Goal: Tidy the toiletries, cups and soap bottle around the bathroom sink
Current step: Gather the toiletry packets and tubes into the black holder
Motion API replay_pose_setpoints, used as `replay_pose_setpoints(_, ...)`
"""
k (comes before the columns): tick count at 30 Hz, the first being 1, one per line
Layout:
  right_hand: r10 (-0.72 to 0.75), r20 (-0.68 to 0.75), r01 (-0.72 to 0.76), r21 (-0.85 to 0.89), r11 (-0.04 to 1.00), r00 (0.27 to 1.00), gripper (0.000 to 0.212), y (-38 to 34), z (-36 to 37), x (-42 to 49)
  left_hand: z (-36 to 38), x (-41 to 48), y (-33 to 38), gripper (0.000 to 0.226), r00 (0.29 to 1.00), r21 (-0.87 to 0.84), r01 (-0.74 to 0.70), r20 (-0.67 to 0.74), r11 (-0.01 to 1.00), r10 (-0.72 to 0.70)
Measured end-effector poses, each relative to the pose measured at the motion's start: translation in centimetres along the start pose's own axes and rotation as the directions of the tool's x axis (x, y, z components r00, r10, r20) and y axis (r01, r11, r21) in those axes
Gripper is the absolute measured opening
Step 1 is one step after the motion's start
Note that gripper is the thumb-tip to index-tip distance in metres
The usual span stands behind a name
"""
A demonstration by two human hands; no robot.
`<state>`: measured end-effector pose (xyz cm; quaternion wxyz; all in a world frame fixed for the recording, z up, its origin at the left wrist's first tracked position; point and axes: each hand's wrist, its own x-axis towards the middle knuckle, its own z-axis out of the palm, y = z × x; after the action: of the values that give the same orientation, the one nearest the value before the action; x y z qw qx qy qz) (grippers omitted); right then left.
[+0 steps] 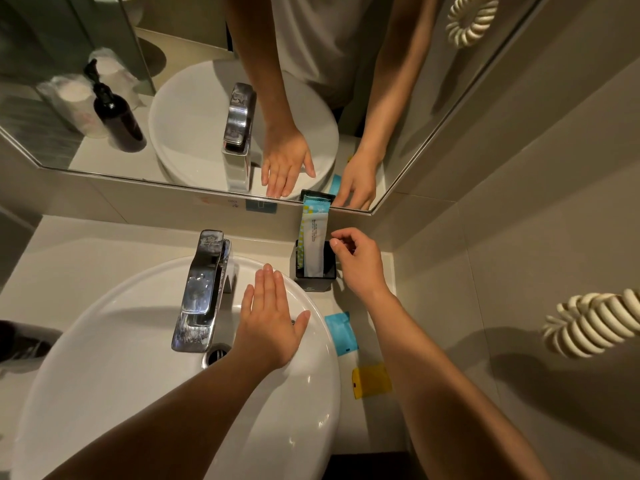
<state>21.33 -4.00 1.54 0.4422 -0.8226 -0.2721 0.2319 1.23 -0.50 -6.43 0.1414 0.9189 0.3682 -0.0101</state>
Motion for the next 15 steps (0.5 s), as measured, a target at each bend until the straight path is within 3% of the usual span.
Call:
replay_pose_setpoints(7, 0.040, -0.043, -0.040, 0.007, 0.999, 0.998, 0.013, 0.9, -0.8, -1.5, -0.5, 0.1, 0.1, 0.092, 0.998, -0.013, 0.010, 0.056, 1.000, -0.010)
replay_pose_setpoints(15, 0.195, -0.074, -0.197, -0.024, 0.980, 0.978, 0.012, 3.9, -1.7, -5.4, -1.2, 0.2, 0.4, 0.090, 0.994, -0.042, 0.037, 0.107, 0.998, -0.032)
